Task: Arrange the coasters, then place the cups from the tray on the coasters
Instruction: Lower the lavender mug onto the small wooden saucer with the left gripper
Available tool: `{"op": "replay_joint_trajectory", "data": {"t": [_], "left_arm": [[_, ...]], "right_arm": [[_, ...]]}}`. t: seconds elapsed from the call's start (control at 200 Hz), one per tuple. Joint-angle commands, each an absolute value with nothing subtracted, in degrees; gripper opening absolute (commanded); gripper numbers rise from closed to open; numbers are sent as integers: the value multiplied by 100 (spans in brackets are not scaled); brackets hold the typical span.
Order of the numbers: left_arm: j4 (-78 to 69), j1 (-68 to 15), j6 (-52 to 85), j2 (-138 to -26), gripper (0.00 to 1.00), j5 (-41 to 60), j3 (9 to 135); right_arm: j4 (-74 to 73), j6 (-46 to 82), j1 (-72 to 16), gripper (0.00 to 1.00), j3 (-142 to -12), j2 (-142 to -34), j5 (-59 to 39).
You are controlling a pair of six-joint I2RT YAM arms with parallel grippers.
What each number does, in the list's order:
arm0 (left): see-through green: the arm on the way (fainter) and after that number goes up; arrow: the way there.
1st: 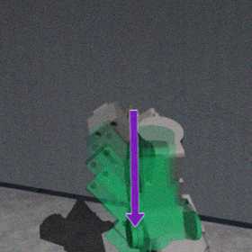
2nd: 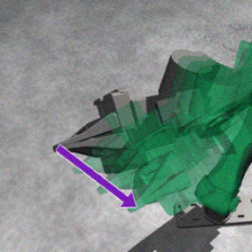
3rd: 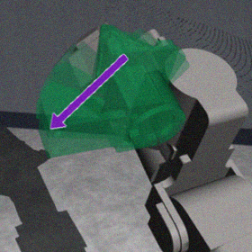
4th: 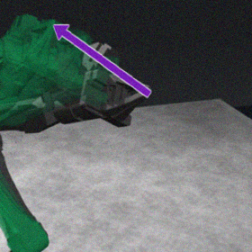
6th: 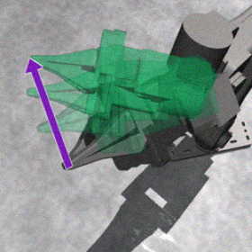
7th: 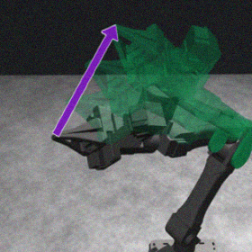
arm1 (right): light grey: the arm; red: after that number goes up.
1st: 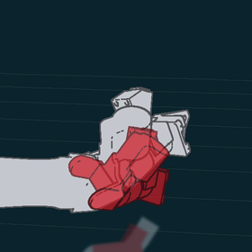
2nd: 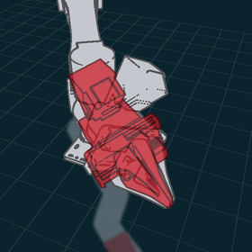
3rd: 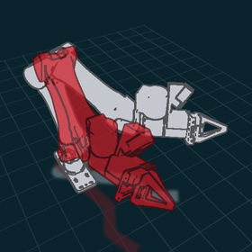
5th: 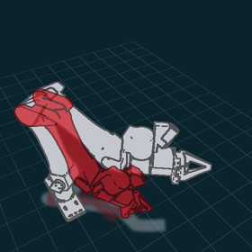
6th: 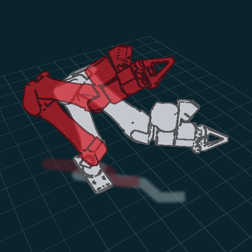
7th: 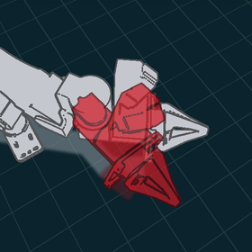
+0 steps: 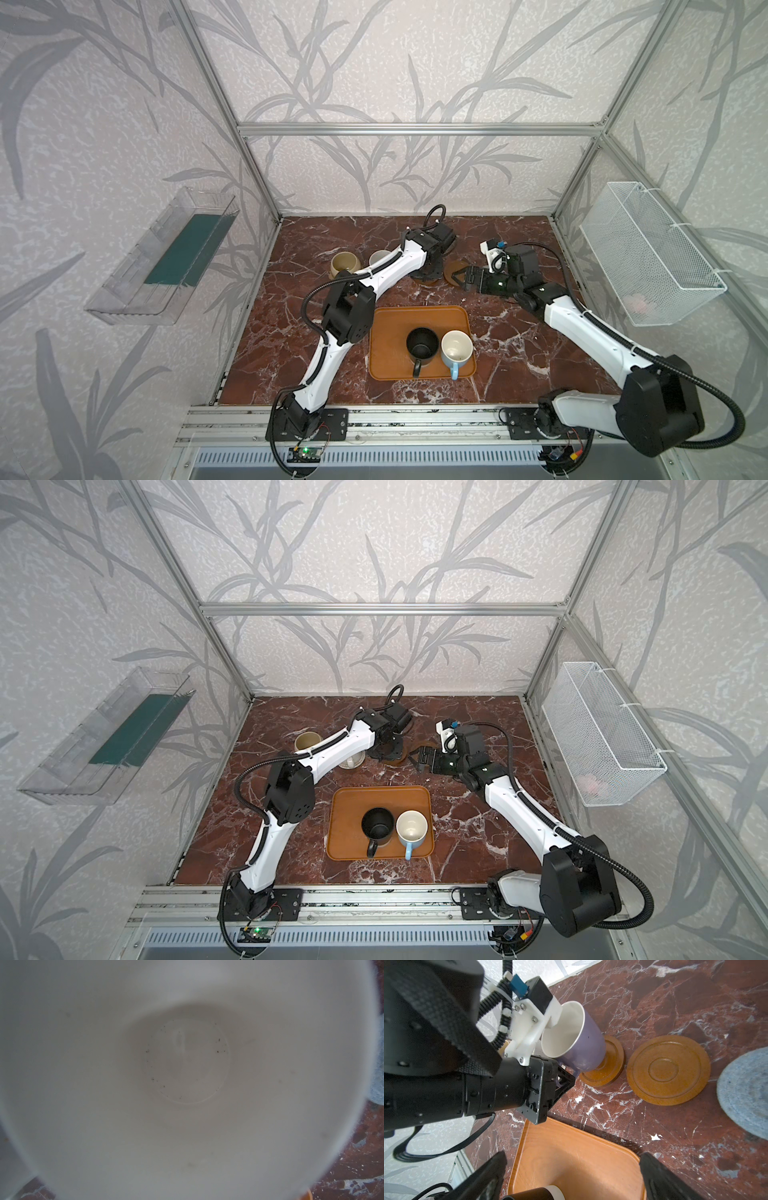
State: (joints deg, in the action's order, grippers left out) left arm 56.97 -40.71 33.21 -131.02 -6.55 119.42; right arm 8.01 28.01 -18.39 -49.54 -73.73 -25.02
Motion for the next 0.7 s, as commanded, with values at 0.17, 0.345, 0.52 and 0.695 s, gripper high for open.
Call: {"op": "replay_joint_trajectory", "data": {"t": [0.17, 0.345, 0.52, 0.695], "left_arm": [[5836, -4036, 3551, -13289, 0, -762, 12397], [5858, -4036, 3580, -13367, 0, -759, 12432], [5857, -4042, 3629, -13438, 0, -618, 12444], [5877, -4047, 3646, -13427, 0, -718, 12394]], "right_arm": [[850, 2690, -1793, 99, -4917, -7554, -2599], [888, 2670, -1776, 99, -4905, -7585, -2645], [825, 2726, -1767, 99, -4879, -7611, -2740], [810, 2733, -1767, 99, -4834, -7537, -2729]]}}
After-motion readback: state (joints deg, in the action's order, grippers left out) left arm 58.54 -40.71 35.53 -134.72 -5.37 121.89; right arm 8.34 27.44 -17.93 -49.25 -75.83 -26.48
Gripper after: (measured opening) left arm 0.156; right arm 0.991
